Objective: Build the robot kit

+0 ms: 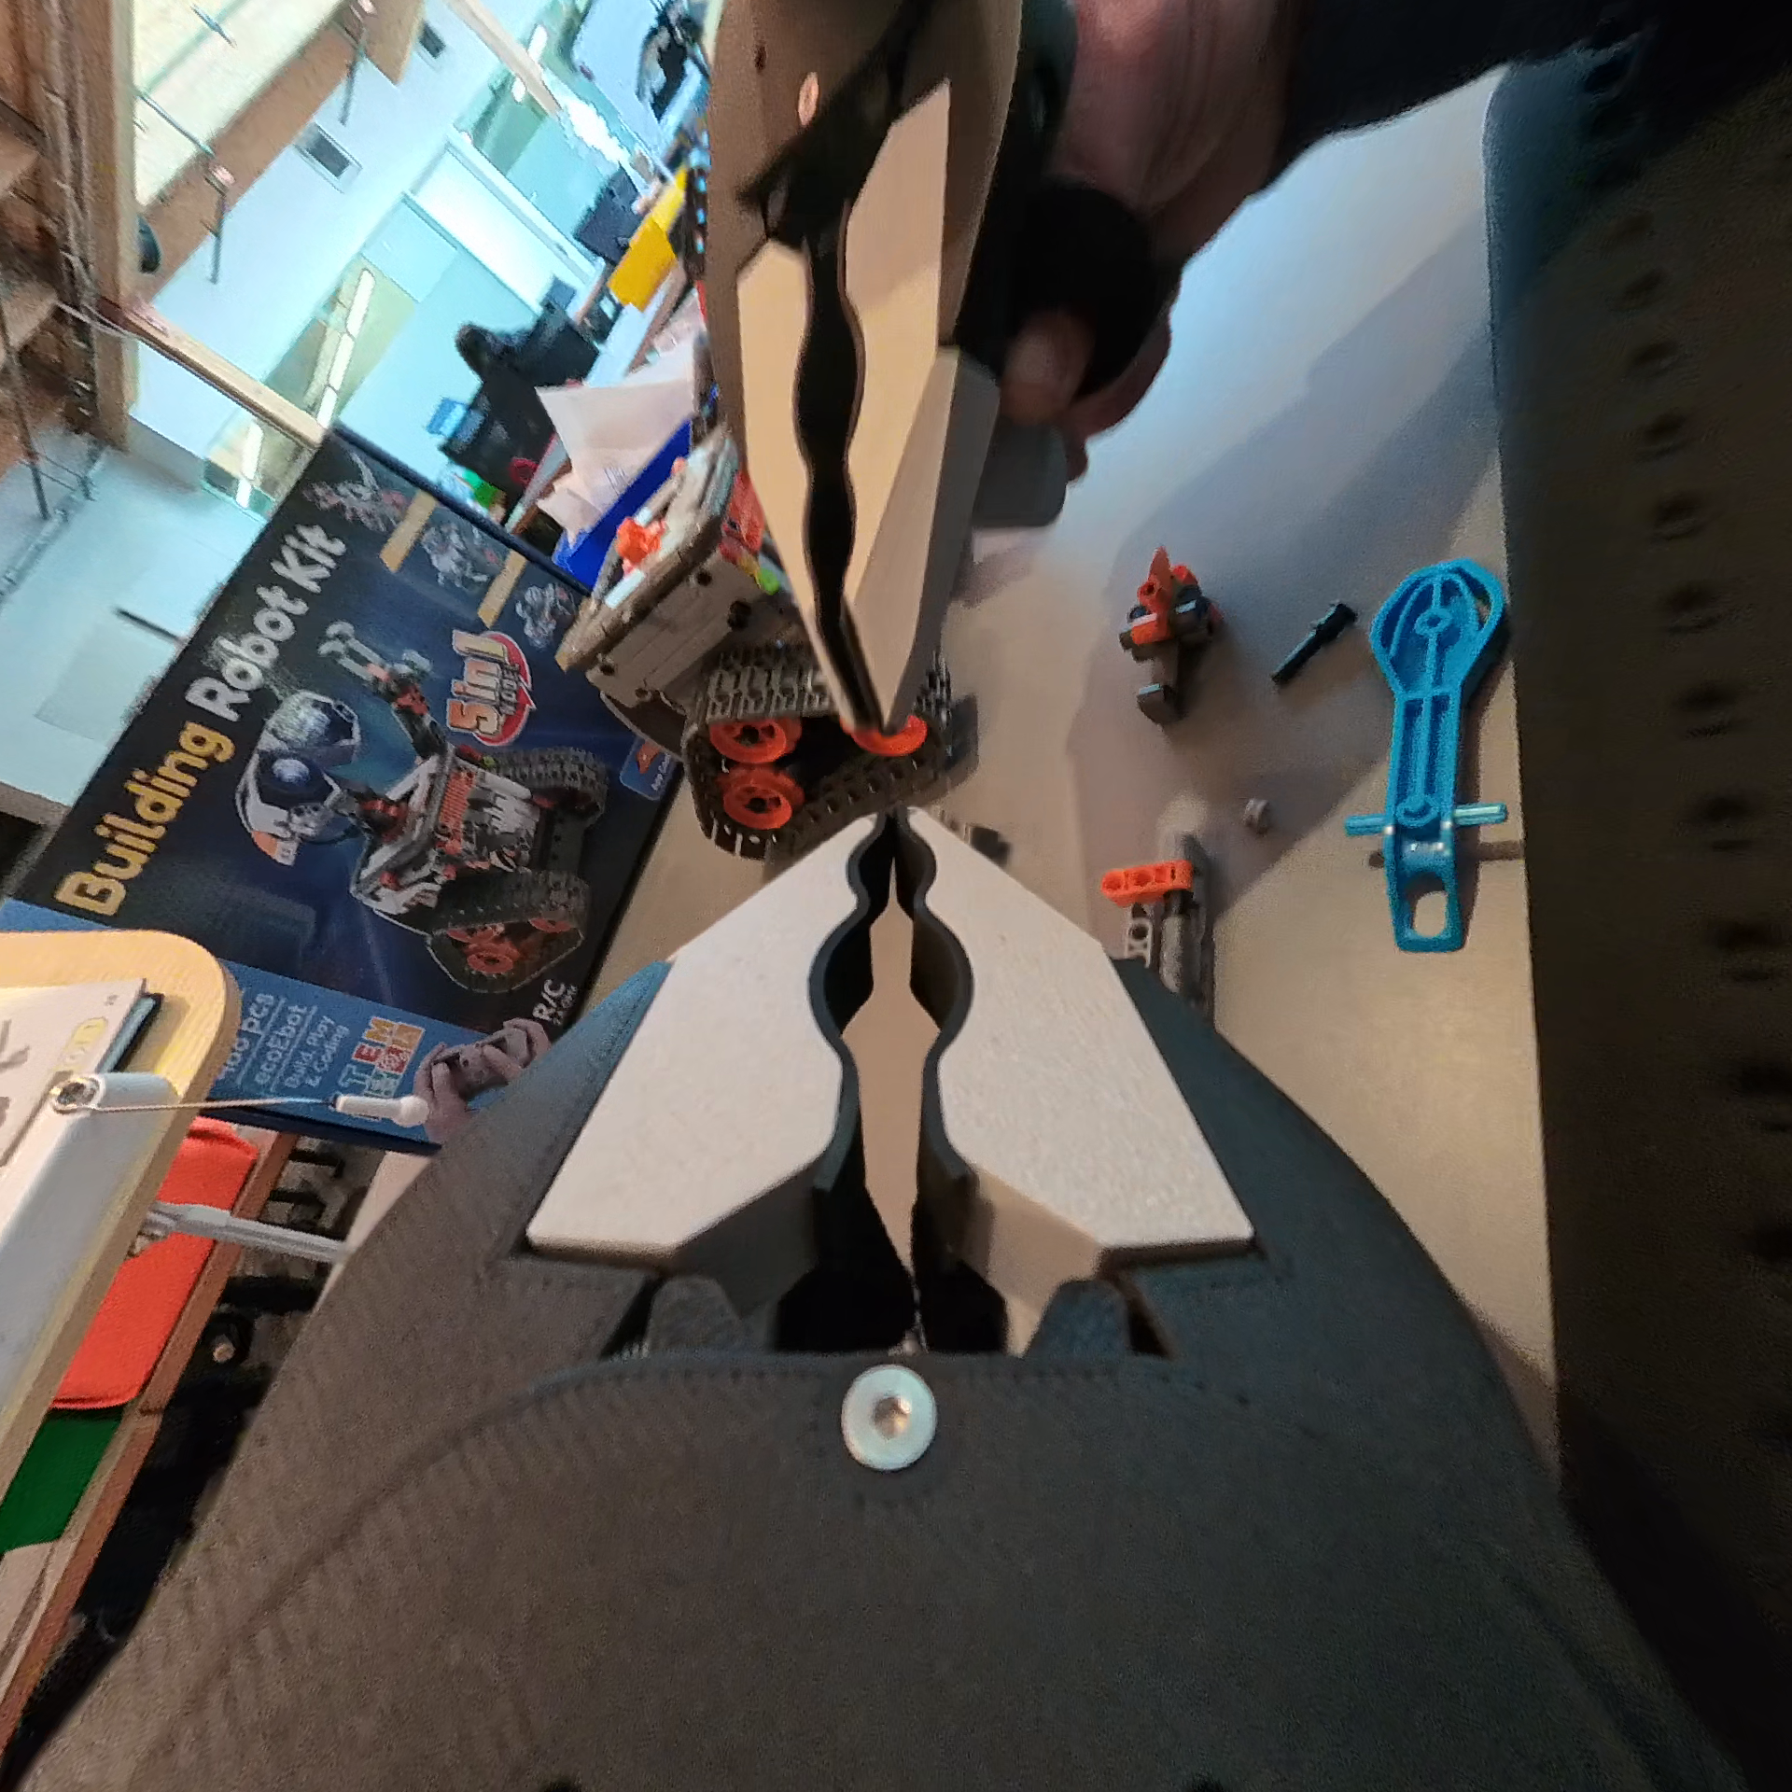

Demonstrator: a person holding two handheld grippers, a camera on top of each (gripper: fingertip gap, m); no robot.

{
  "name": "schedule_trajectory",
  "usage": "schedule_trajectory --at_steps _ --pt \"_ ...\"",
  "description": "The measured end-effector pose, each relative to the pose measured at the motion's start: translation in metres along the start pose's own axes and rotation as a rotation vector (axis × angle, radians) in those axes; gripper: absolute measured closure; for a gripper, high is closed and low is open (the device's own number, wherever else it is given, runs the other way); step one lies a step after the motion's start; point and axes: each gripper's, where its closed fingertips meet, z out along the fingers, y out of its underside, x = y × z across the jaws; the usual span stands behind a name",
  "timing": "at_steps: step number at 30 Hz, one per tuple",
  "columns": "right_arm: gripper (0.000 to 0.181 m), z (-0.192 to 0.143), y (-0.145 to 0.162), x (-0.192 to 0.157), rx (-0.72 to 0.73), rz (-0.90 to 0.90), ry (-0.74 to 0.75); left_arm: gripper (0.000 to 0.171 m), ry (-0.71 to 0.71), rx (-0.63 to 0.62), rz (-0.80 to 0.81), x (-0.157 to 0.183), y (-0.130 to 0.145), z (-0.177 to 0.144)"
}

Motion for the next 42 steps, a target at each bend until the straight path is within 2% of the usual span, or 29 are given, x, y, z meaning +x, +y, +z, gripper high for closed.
schedule_trajectory --at_steps 4,9,12,15,18,20,25,27,33,36,37,39,42 --pt "0.170 -0.014 0.034 0.022 -0.216 -0.063 0.127 0.171 0.040 -0.094 -0.044 -0.007 0.024 0.003" --pt "0.169 -0.029 0.053 0.033 -0.341 -0.092 0.215 0.155 0.116 -0.179 -0.162 -0.009 0.044 0.019" --pt "0.169 -0.037 0.056 0.030 -0.346 -0.098 0.232 0.146 0.176 -0.221 -0.250 -0.003 0.046 0.041" --pt "0.167 -0.046 0.067 0.021 -0.339 -0.078 0.196 0.135 0.218 -0.284 -0.305 0.003 0.048 0.065" --pt "0.165 -0.051 0.079 0.010 -0.318 -0.054 0.126 0.132 0.217 -0.383 -0.389 0.005 0.056 0.085" --pt "0.164 -0.052 0.086 0.006 -0.315 -0.054 0.104 0.134 0.232 -0.394 -0.490 0.007 0.055 0.096" --pt "0.162 -0.056 0.090 0.000 -0.274 -0.044 0.057 0.141 0.198 -0.484 -0.499 0.008 0.069 0.110" --pt "0.161 -0.057 0.093 -0.001 -0.270 -0.049 0.044 0.157 0.202 -0.472 -0.497 0.010 0.068 0.114" --pt "0.160 -0.054 0.097 -0.009 -0.277 -0.080 0.016 0.166 0.215 -0.456 -0.447 0.012 0.068 0.109" --pt "0.161 -0.048 0.102 -0.011 -0.298 -0.105 0.020 0.166 0.309 -0.374 -0.360 0.025 0.051 0.096" --pt "0.162 -0.046 0.104 -0.012 -0.311 -0.114 0.013 0.166 0.317 -0.384 -0.336 0.027 0.050 0.092" --pt "0.162 -0.042 0.108 -0.013 -0.327 -0.130 0.016 0.166 0.411 -0.292 -0.280 0.042 0.028 0.085" --pt "0.165 -0.039 0.110 -0.013 -0.322 -0.133 0.015 0.166 0.438 -0.264 -0.235 0.051 0.013 0.083"
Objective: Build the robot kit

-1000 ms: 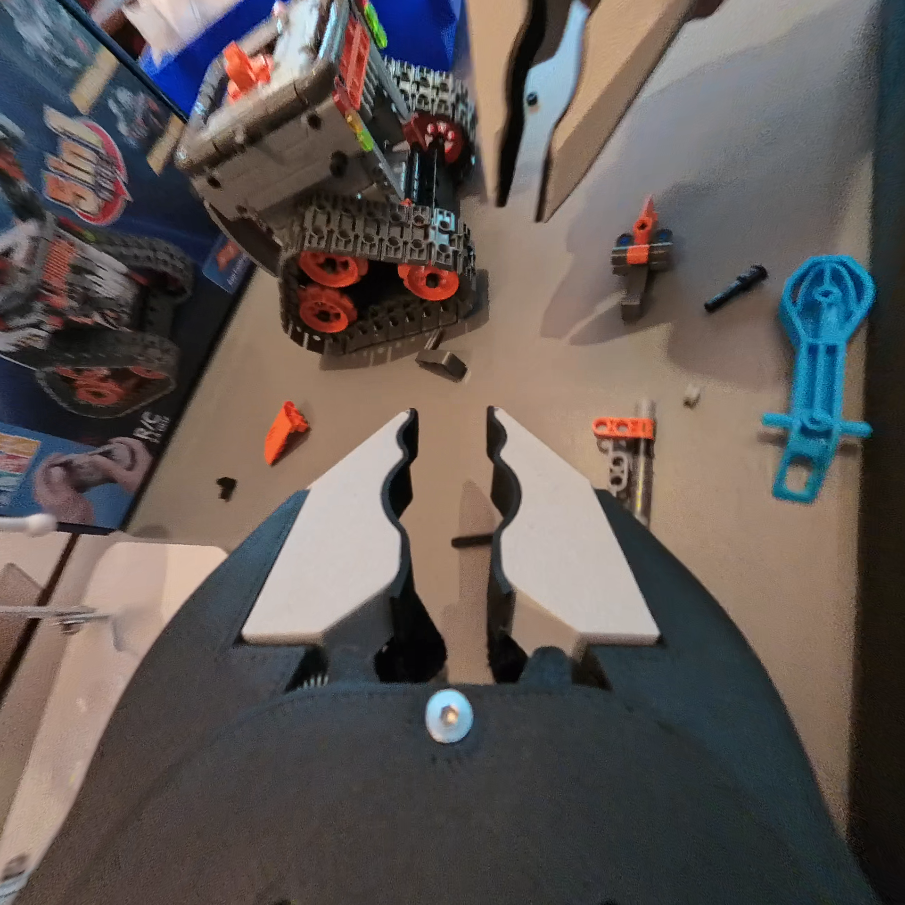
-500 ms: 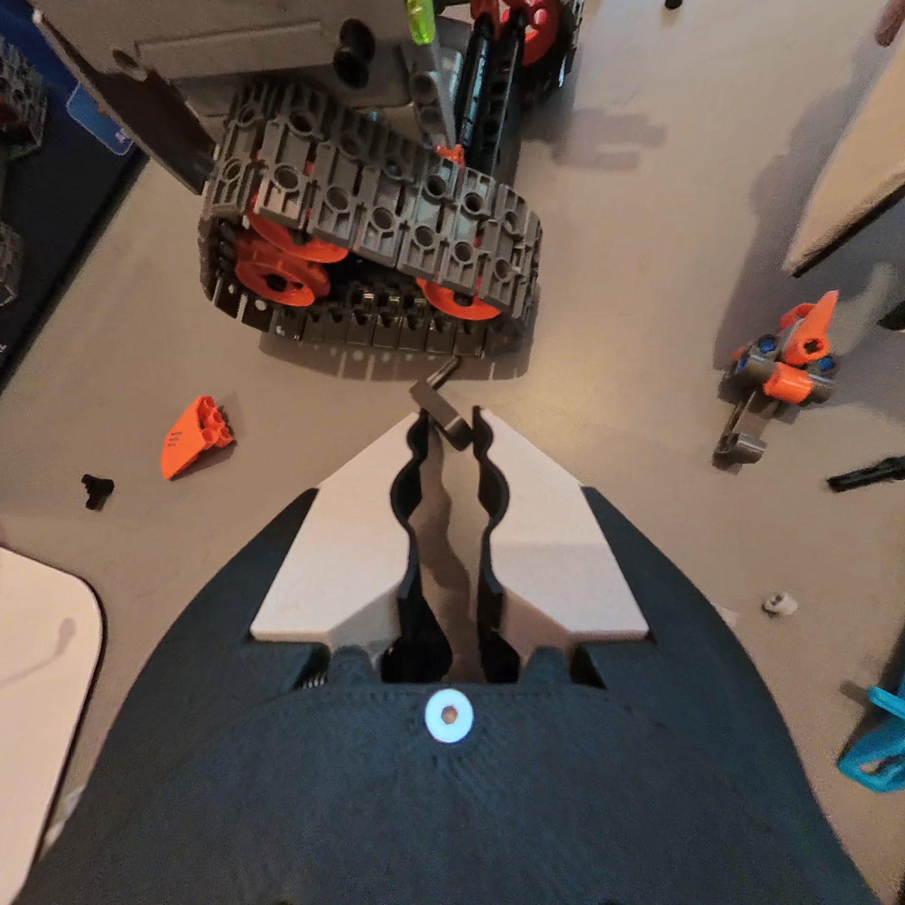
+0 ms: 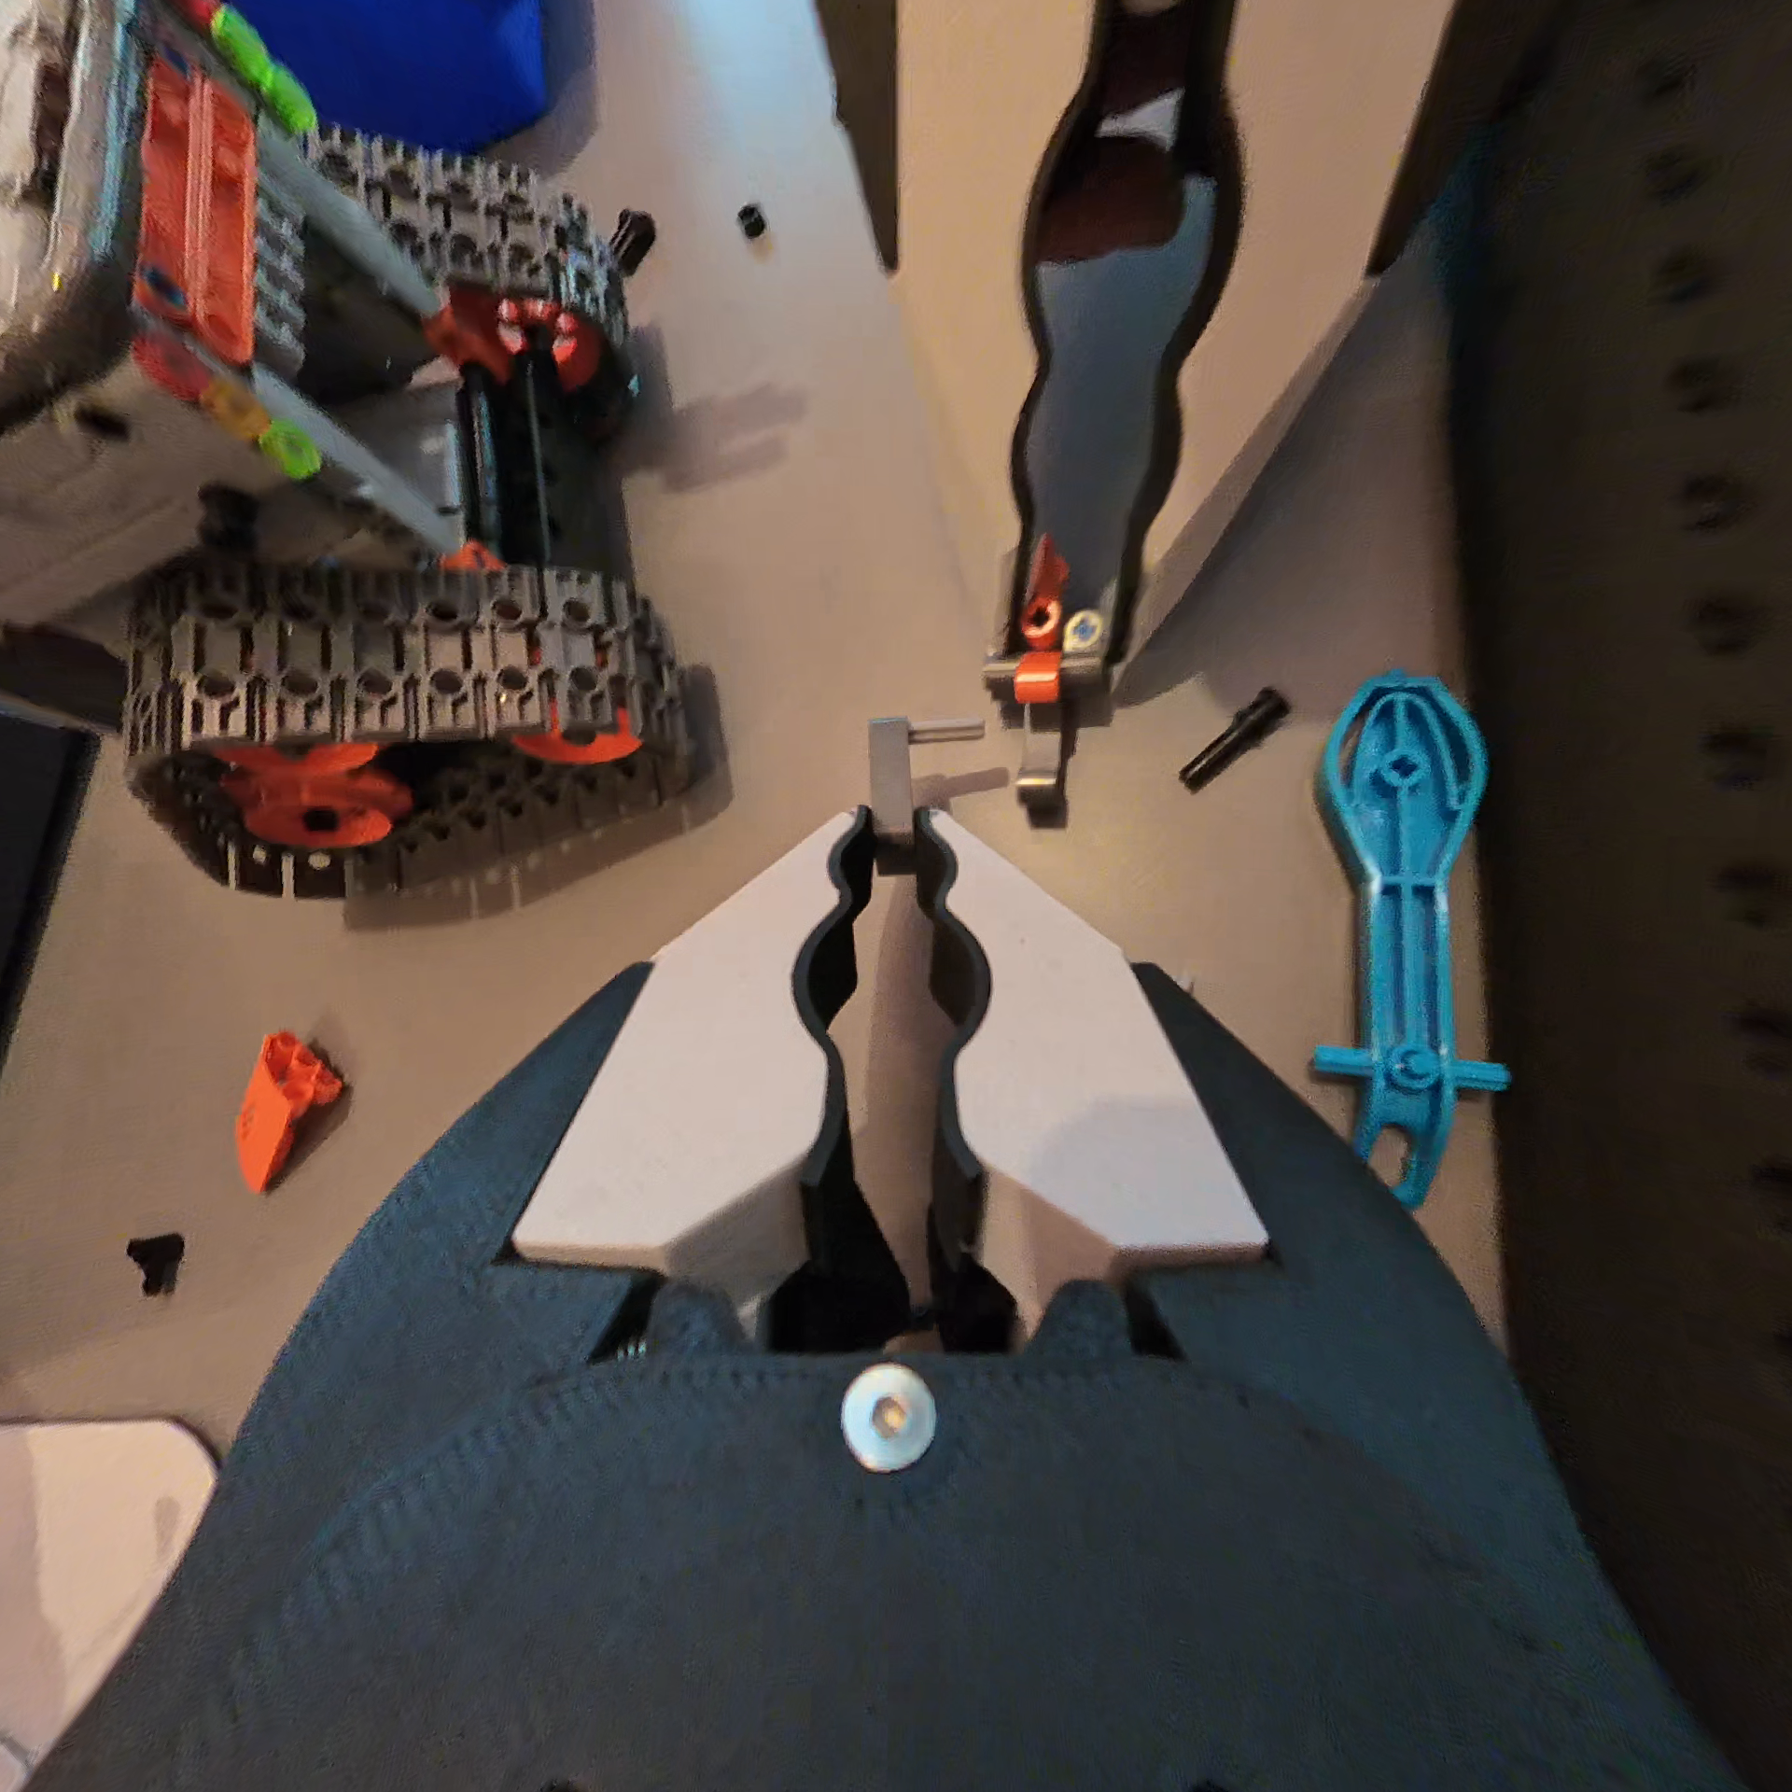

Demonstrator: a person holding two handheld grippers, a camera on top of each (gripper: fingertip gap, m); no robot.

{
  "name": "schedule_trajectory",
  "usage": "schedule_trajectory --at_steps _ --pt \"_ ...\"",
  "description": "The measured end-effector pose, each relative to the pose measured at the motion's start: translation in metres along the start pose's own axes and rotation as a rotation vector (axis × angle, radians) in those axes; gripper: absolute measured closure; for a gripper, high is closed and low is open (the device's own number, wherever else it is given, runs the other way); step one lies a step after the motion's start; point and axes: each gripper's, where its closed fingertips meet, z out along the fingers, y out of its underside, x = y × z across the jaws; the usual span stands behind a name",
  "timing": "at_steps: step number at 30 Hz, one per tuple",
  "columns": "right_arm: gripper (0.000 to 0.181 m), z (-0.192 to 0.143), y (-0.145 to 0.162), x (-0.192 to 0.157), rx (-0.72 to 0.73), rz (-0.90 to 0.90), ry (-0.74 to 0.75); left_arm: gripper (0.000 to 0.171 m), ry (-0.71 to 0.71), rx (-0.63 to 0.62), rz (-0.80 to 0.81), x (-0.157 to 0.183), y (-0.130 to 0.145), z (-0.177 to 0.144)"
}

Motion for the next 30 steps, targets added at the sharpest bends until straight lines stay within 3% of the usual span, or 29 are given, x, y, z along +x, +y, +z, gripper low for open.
schedule_trajectory --at_steps 21,30 --pt "0.167 0.001 -0.002 -0.004 0.026 -0.029 0.004 0.166 0.094 -0.015 0.000 0.011 -0.008 -0.001" --pt "0.167 0.001 -0.002 -0.004 0.032 -0.026 -0.001 0.165 0.205 -0.007 -0.101 0.014 -0.005 0.000"
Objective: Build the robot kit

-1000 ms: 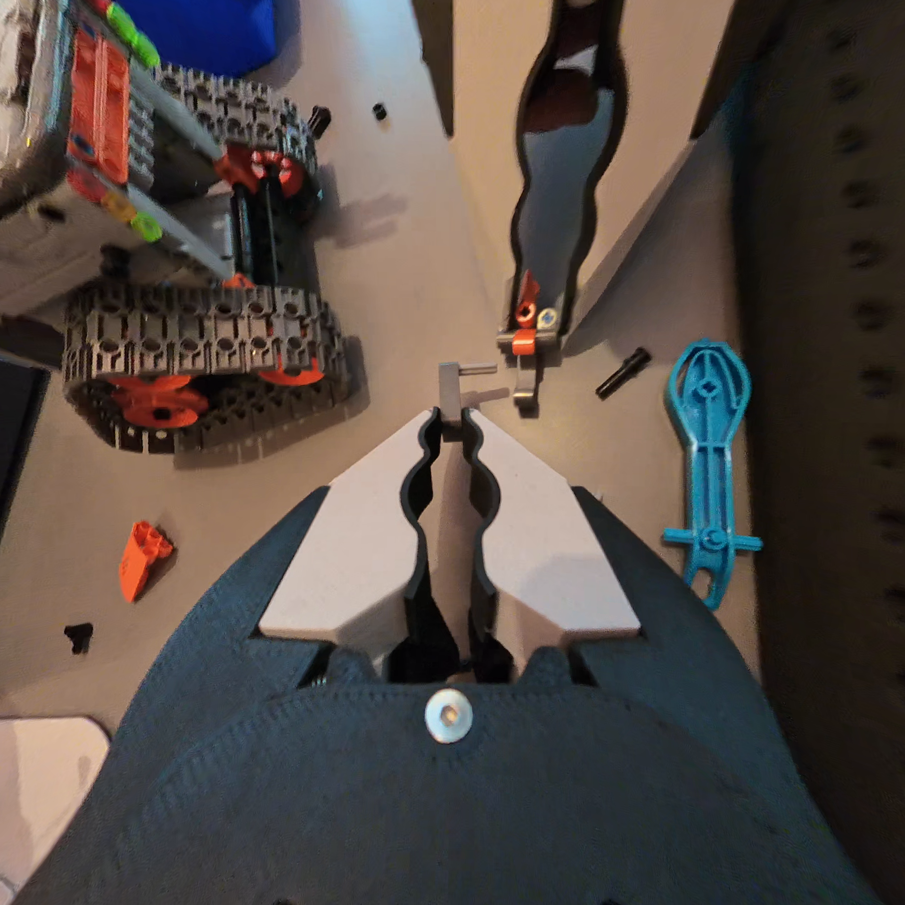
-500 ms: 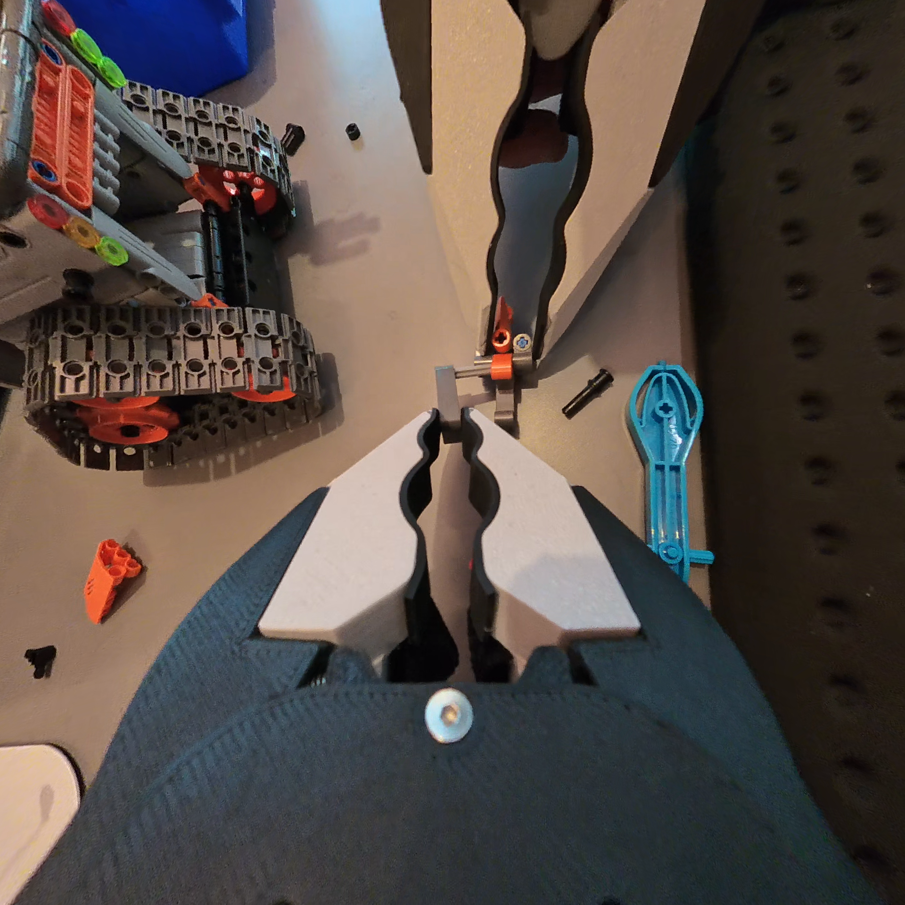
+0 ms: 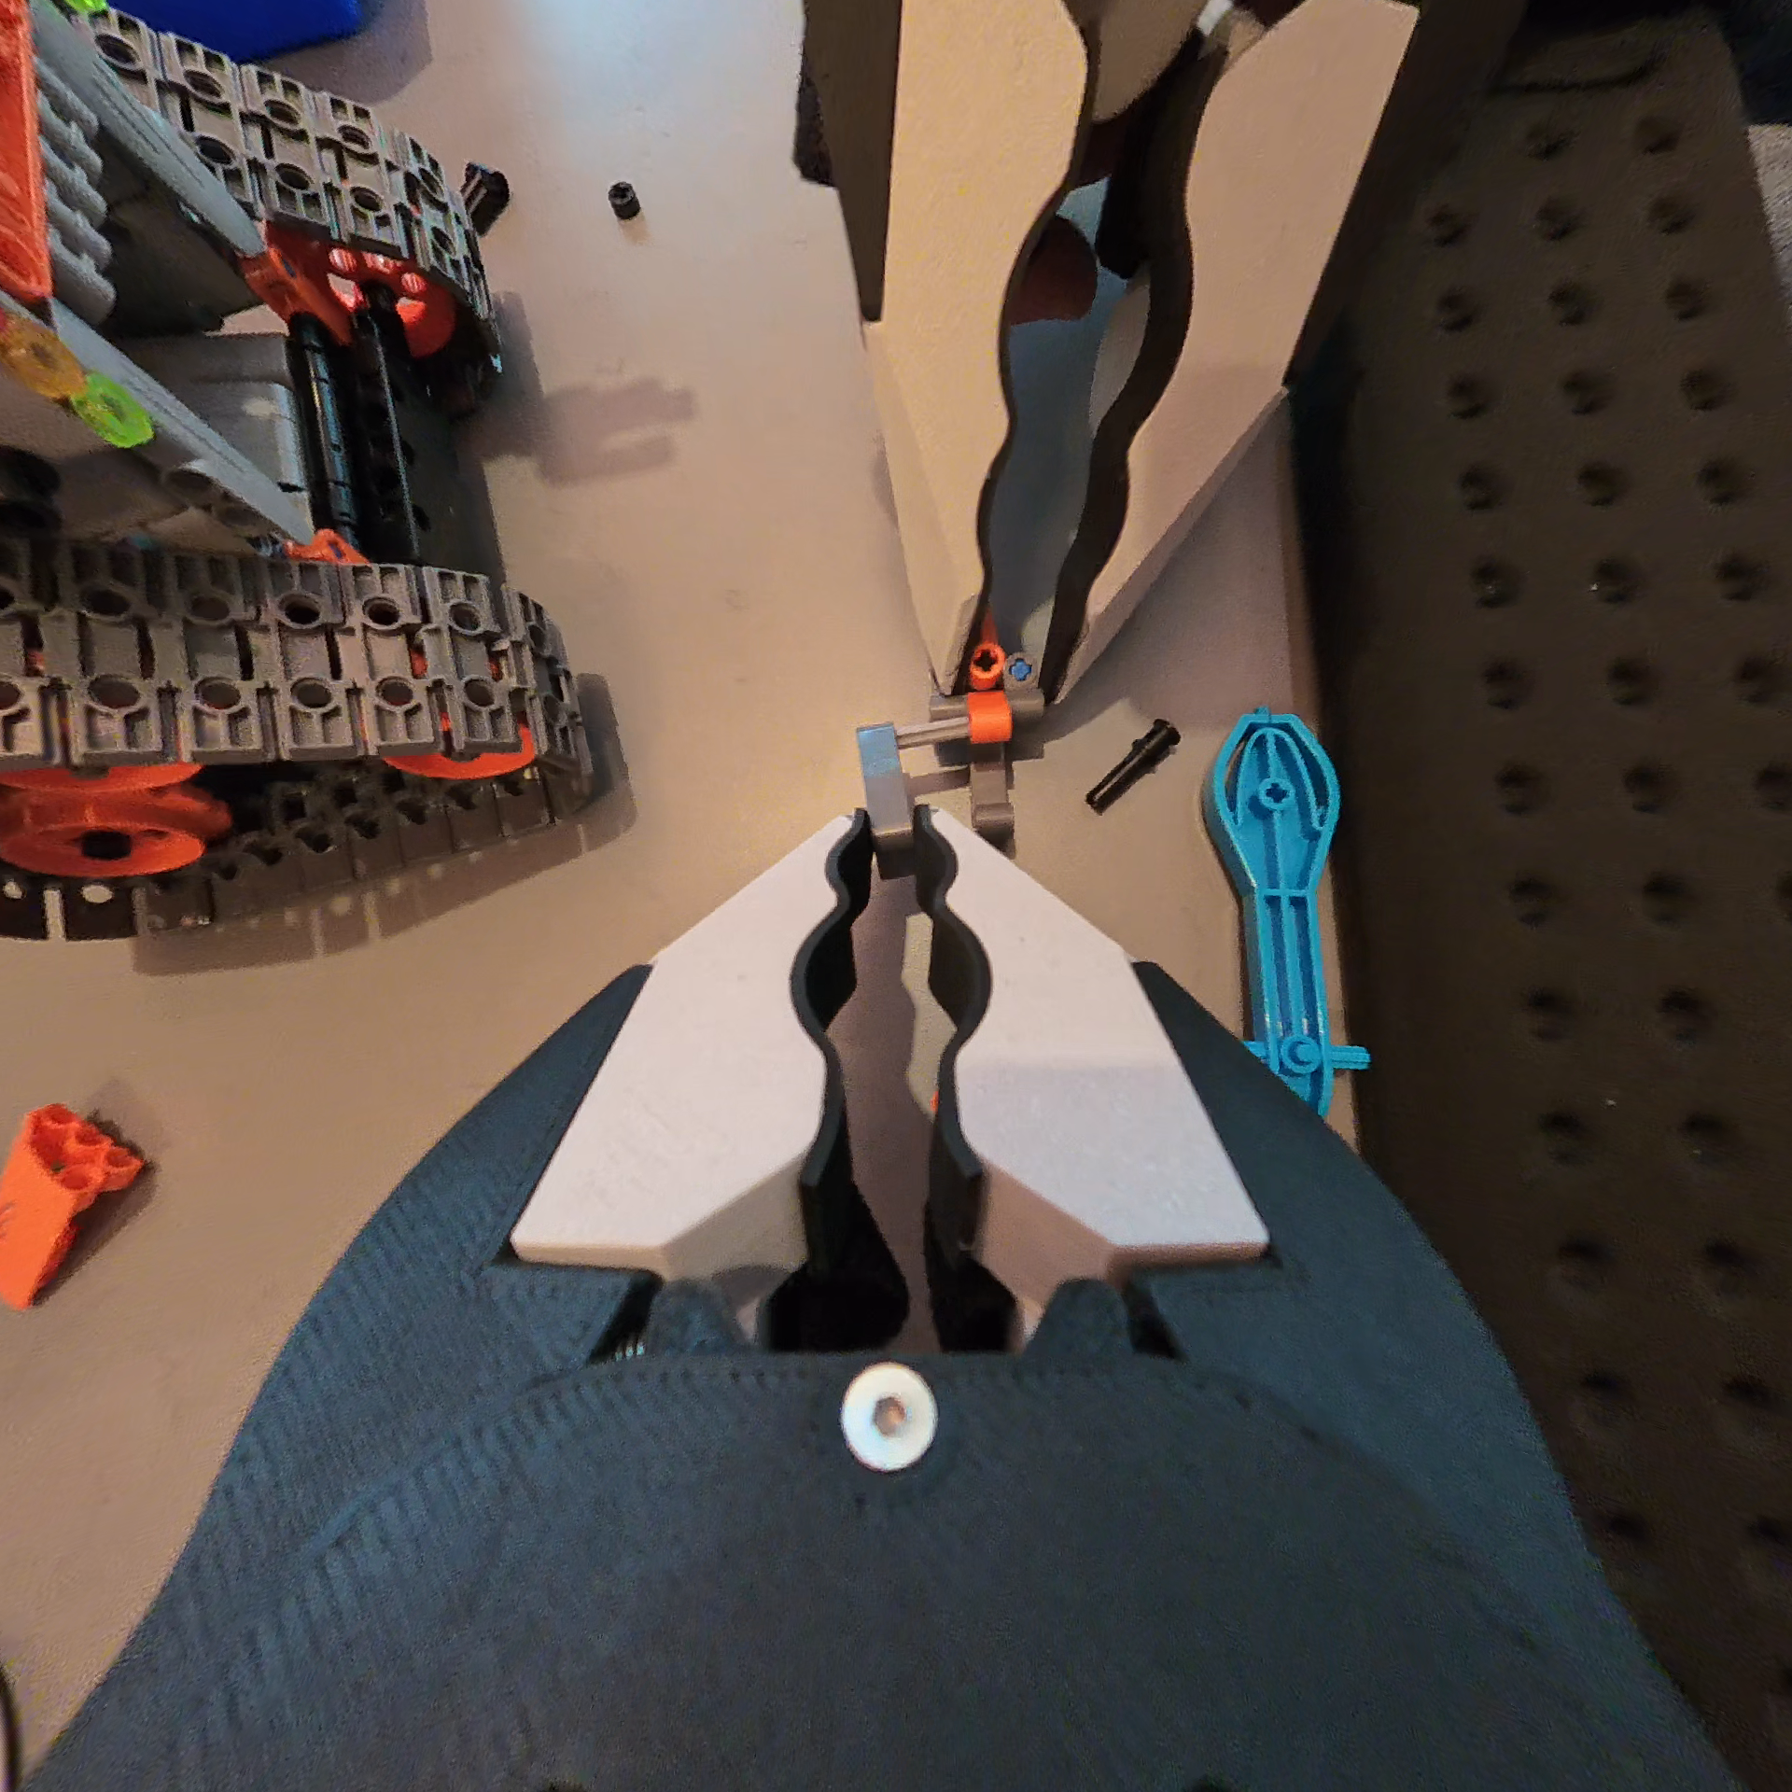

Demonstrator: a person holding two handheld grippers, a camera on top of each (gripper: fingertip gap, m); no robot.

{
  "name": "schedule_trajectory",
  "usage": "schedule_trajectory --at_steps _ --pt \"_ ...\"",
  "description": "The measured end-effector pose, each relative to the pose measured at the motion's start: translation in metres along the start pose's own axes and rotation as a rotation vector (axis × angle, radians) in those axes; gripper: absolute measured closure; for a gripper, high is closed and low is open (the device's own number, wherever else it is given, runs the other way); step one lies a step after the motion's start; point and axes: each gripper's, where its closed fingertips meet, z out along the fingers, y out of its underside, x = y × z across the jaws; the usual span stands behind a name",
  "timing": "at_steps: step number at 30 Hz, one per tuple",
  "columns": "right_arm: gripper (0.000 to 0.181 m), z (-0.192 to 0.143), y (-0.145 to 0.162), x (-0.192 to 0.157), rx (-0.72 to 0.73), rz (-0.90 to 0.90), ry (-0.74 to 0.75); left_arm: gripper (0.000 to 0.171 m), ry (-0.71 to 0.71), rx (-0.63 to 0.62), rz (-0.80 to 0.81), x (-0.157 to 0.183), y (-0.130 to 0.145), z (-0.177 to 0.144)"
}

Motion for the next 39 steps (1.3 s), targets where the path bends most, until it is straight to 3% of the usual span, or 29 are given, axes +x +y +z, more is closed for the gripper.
schedule_trajectory --at_steps 14,21,24,26,39 --pt "0.167 0.001 -0.001 0.000 -0.004 -0.009 0.003 0.165 0.043 -0.160 0.141 -0.001 -0.001 -0.003" --pt "0.167 0.000 -0.001 -0.001 0.001 -0.009 0.002 0.165 0.022 -0.105 0.162 0.000 0.001 -0.003" --pt "0.167 0.000 0.001 0.004 -0.012 -0.009 0.026 0.166 0.120 -0.081 0.147 0.018 0.003 -0.002" --pt "0.167 -0.001 0.001 0.002 -0.008 -0.009 0.013 0.166 0.044 -0.125 0.142 0.008 0.005 0.002" --pt "0.166 -0.001 0.000 0.001 0.012 0.038 -0.006 0.166 0.297 -0.006 -0.339 -0.004 -0.002 -0.007"
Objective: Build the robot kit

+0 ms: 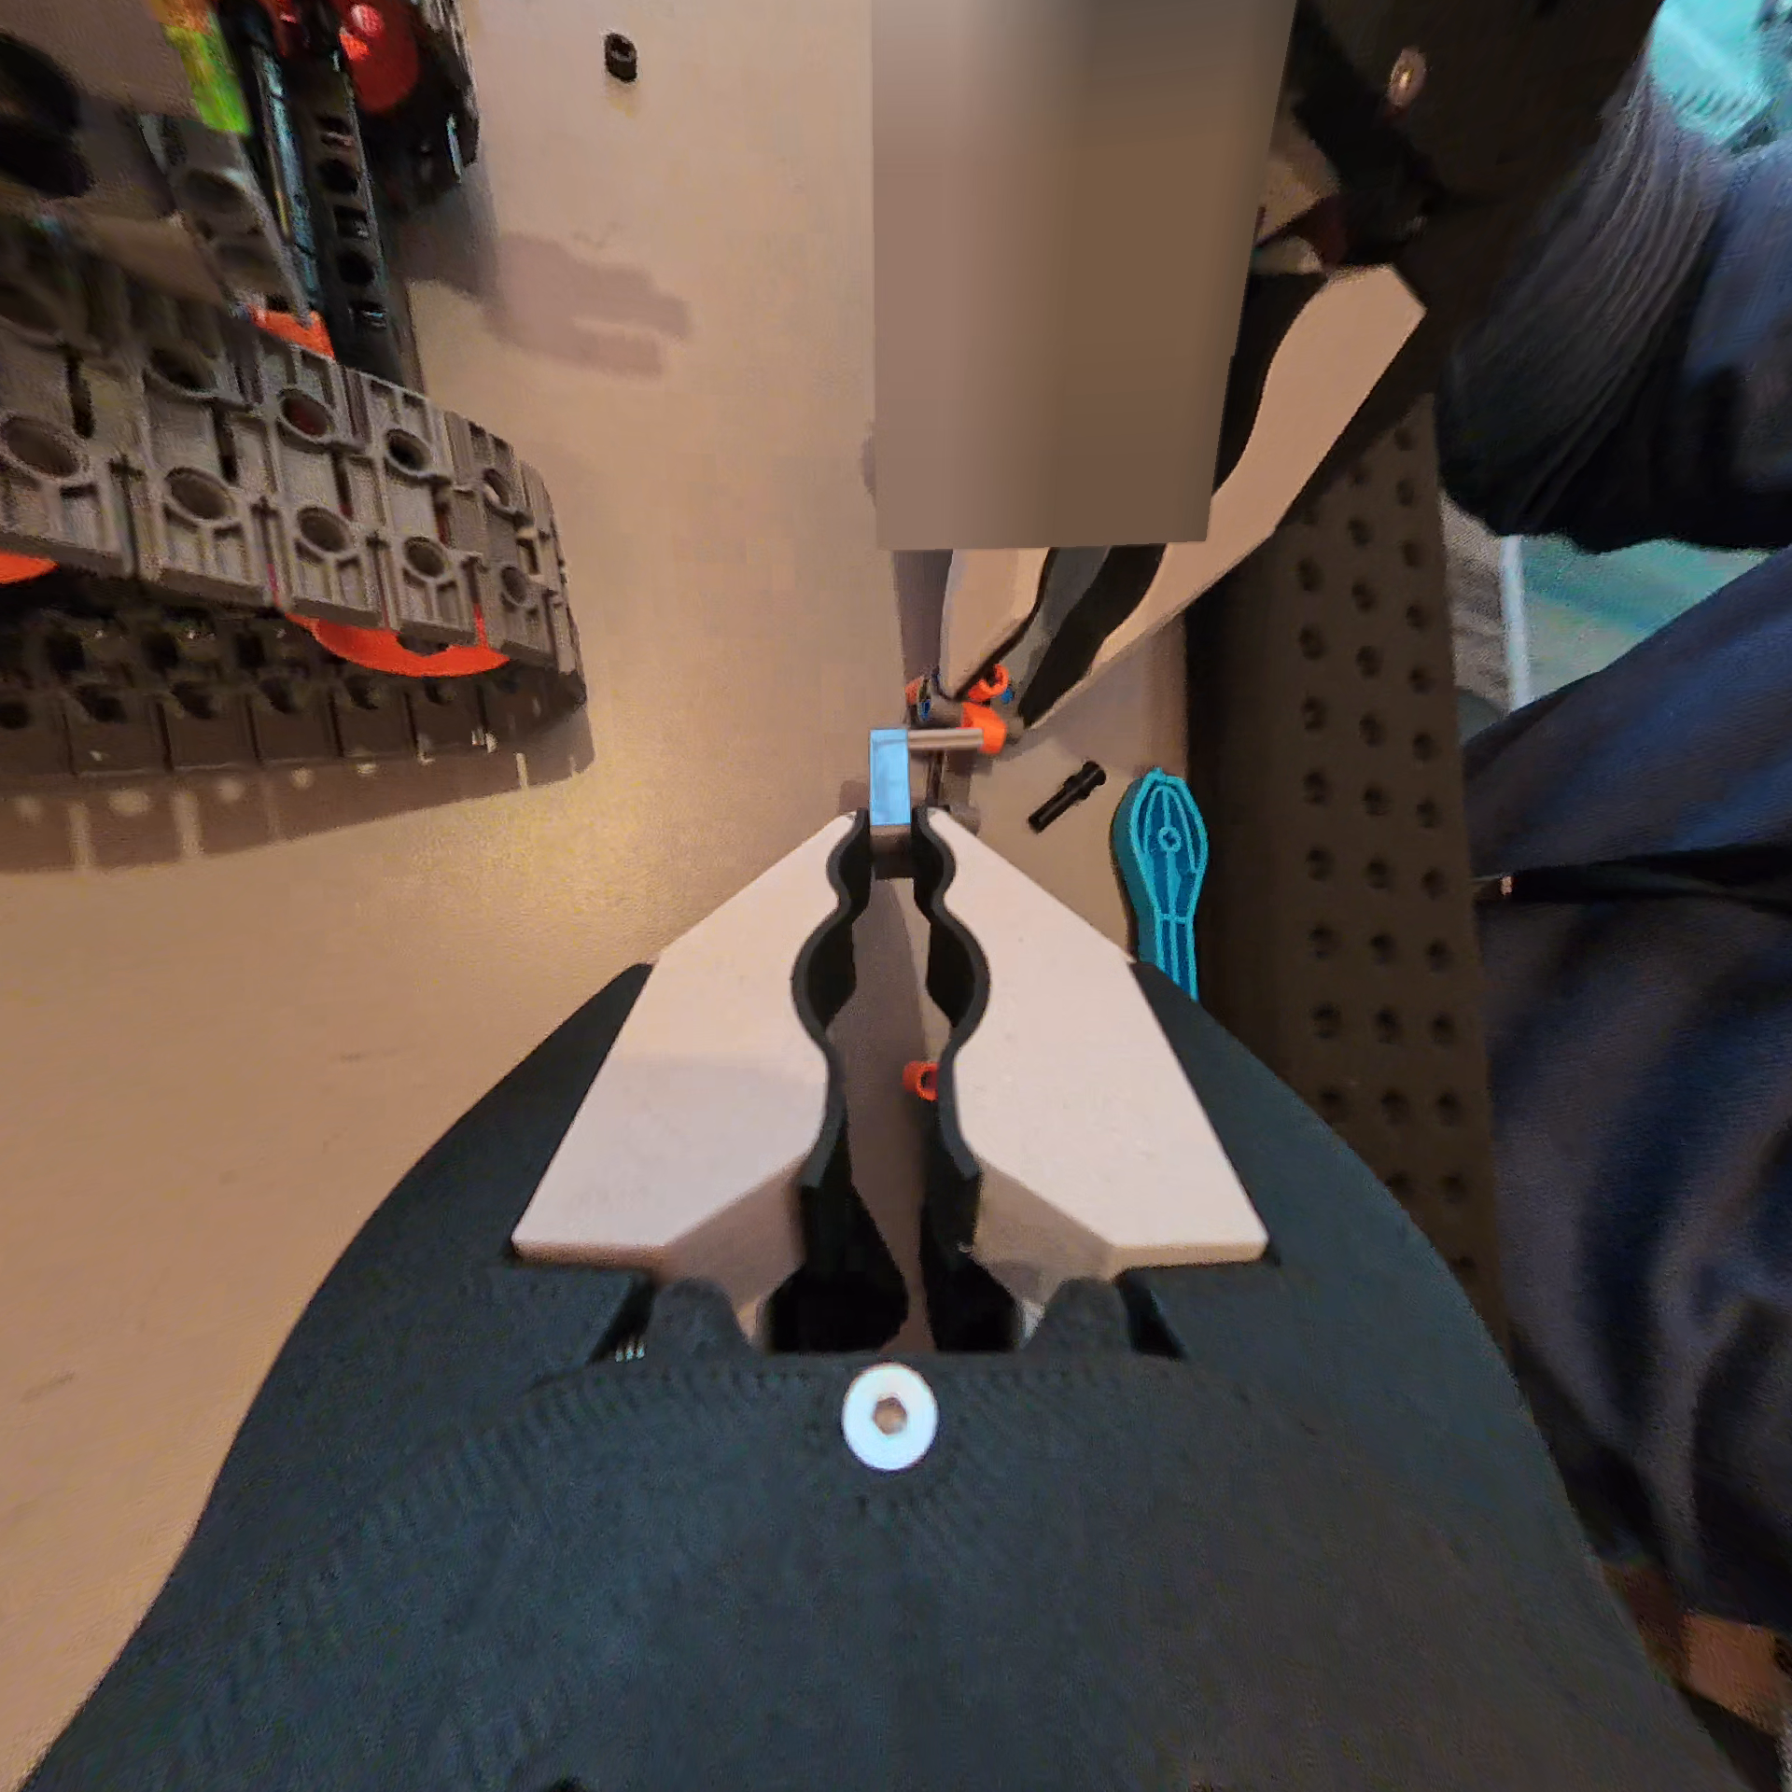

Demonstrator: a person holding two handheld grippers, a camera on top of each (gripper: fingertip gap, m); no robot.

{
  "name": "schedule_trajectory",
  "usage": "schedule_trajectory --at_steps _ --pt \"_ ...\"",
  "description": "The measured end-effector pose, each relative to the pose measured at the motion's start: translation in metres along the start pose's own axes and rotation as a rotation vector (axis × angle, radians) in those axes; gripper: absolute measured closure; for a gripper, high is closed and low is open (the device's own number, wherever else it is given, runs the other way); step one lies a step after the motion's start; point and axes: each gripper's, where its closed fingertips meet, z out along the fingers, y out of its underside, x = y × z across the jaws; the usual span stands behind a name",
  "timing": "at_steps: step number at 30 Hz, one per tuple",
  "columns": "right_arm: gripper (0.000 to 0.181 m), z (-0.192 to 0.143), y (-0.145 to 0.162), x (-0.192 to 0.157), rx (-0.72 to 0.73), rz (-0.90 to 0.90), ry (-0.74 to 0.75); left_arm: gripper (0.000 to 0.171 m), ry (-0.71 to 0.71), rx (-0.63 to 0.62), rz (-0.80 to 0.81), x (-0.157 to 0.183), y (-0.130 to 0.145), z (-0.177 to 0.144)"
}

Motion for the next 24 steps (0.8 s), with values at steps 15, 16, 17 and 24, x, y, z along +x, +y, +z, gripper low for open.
schedule_trajectory --at_steps 15,16,17,24 --pt "0.166 0.002 -0.005 -0.002 0.017 -0.008 0.007 0.166 -0.173 -0.065 0.156 0.009 -0.001 0.010" --pt "0.166 0.002 -0.004 -0.002 0.017 -0.008 0.008 0.166 -0.180 -0.067 0.171 0.010 -0.002 0.010" --pt "0.167 0.002 -0.004 -0.002 0.018 -0.007 0.007 0.166 -0.212 -0.069 0.187 0.007 -0.002 0.009" --pt "0.167 0.002 -0.005 -0.003 0.020 -0.010 0.004 0.166 -0.269 -0.046 0.234 0.001 0.002 0.003"
